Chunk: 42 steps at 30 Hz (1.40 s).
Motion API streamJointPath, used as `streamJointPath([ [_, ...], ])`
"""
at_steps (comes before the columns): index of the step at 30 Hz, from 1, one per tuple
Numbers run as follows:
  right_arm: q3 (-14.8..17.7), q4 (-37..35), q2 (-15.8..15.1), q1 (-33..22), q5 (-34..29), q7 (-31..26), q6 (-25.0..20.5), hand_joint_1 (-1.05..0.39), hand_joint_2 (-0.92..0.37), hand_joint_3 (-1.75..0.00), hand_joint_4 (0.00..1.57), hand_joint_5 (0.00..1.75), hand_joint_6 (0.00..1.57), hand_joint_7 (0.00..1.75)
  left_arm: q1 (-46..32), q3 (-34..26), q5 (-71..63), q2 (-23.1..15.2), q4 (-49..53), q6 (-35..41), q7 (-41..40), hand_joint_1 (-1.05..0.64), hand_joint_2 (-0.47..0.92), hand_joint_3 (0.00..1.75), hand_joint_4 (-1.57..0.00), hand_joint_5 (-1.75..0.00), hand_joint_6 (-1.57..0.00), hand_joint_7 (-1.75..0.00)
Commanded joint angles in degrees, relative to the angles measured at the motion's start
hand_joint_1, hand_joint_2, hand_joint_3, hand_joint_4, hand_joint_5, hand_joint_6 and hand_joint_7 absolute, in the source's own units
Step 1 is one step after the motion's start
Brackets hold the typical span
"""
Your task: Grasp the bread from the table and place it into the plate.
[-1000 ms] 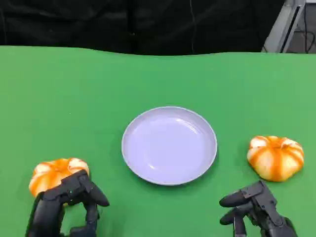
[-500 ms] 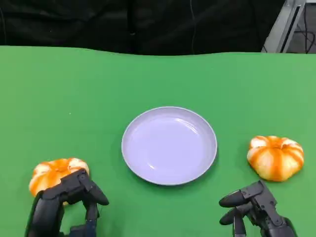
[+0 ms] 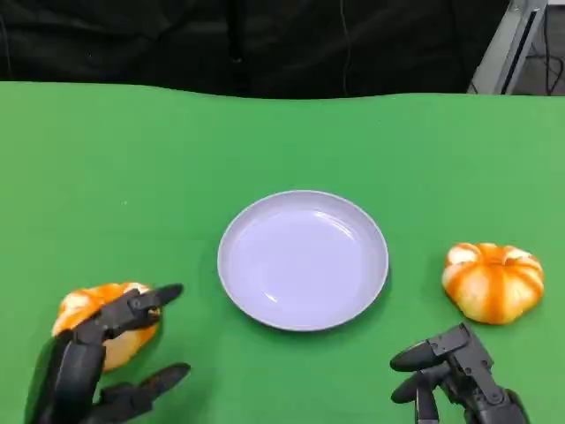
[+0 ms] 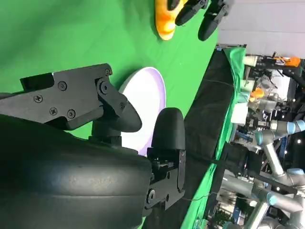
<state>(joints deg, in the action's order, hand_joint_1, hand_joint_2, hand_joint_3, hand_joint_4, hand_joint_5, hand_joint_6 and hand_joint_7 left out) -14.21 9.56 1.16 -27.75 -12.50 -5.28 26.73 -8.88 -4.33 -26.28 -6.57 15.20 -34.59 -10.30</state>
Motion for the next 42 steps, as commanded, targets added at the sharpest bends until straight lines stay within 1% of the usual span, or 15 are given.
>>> streamJointPath([
  [1,0.04,-0.27,-0.32,-0.03,0.29,0.01,0.77,-0.06,-0.92,-1.0,0.21,1.75,0.04,1.75,-0.86,1.73,-9.24,-2.55,-6.03,9.64,-3.06,-0.46,0.92,0.03,-0.26,-0.51,-0.42,0.0],
  [3,0.03,-0.28,-0.34,-0.02,0.3,-0.01,0.78,-0.06,-0.92,-1.0,0.21,1.75,0.04,1.75,-1.1,2.45,-9.44,-2.78,-6.89,11.06,-3.52,-0.46,0.92,0.03,-0.26,-0.5,-0.41,0.0],
  [5,-0.22,0.09,-0.08,-0.07,-0.08,-0.15,0.1,-0.07,-0.92,-1.0,0.19,1.75,0.03,1.75,-0.27,4.65,-20.46,-4.71,-11.73,20.19,-3.22,-0.5,0.92,0.05,-0.25,-0.51,-0.39,0.0],
  [7,-0.42,-0.03,-0.01,0.08,0.04,-0.09,0.18,-0.07,-0.92,-1.01,0.17,1.75,0.03,1.75,0.75,6.46,-27.37,-5.74,-14.97,27.34,-1.97,-0.51,0.92,0.05,-0.25,-0.55,-0.38,0.0],
  [10,-0.51,-0.17,-0.11,0.17,0.25,0.01,0.33,-0.07,-0.92,-1.01,0.17,1.75,0.02,1.75,1.17,8.31,-29.36,-6.24,-16.66,32.08,-1.14,-0.51,0.92,0.04,-0.25,-0.58,-0.39,-0.01],
  [13,-0.57,0.05,-0.22,0.07,-0.33,-0.18,0.07,-0.07,-0.92,-1.01,0.16,1.75,0.02,1.75,2.47,10.57,-33.09,-6.72,-18.16,38.5,1.85,-0.52,0.92,0.03,-0.23,-0.57,-0.38,0.0],
  [16,-0.58,0.07,-0.24,0.06,-0.4,-0.22,0.04,-0.07,-0.92,-1.02,0.16,1.75,0.02,1.75,2.69,11.84,-33.28,-7.29,-18.81,40.85,2.33,-0.52,0.92,0.03,-0.22,-0.57,-0.38,0.0],
  [19,-0.58,0.07,-0.24,0.06,-0.41,-0.22,0.04,-0.07,-0.92,-1.02,0.16,1.75,0.02,1.75,2.75,12.74,-32.79,-7.91,-19.13,42.02,2.23,-0.52,0.92,0.02,-0.22,-0.57,-0.38,0.0],
  [21,-0.68,0.55,-0.07,-0.32,-0.19,-0.19,-0.46,-0.08,-0.92,-1.01,0.15,1.75,0.02,1.75,8.09,14.68,-35.3,-7.89,-13.23,46.94,5.36,-0.5,0.91,0.02,-0.23,-0.57,-0.39,-0.01],
  [23,-0.68,0.59,-0.05,-0.43,-0.21,-0.25,-0.42,-0.07,-0.92,-1.01,0.16,1.75,0.02,1.75,11.43,16.28,-36.7,-8.02,-9.16,50.04,6.15,-0.49,0.9,0.01,-0.24,-0.57,-0.39,0.0],
  [28,-0.64,0.48,-0.08,-0.4,-0.24,-0.25,-0.19,-0.07,-0.92,-1.0,0.16,1.75,0.02,1.75,12.88,18.39,-36.02,-8.89,-7.4,52.31,4.86,-0.48,0.89,0.0,-0.26,-0.57,-0.39,0.0],
  [31,-0.88,1.19,0.12,-0.74,-0.33,-0.27,-0.93,-0.07,-0.92,-1.0,0.16,1.75,0.02,1.75,12.92,19.25,-35.29,-9.2,-7.03,52.16,4.37,-0.5,0.91,0.0,-0.21,-0.6,-0.36,0.0],
  [35,-0.96,1.39,0.09,-0.79,-0.32,-0.31,-1.2,-0.07,-0.92,-1.0,0.15,1.75,0.01,1.75,13.07,19.95,-34.54,-9.7,-6.95,52.54,4.0,-0.51,0.91,0.0,-0.19,-0.64,-0.35,0.0],
  [42,-0.97,1.37,-0.05,-0.54,-0.14,-0.2,-1.43,-0.07,-0.92,-1.01,0.15,1.75,0.01,1.75,13.77,21.49,-33.76,-10.15,-6.4,55.17,6.63,-0.53,0.92,0.01,-0.17,-0.65,-0.33,0.0],
])
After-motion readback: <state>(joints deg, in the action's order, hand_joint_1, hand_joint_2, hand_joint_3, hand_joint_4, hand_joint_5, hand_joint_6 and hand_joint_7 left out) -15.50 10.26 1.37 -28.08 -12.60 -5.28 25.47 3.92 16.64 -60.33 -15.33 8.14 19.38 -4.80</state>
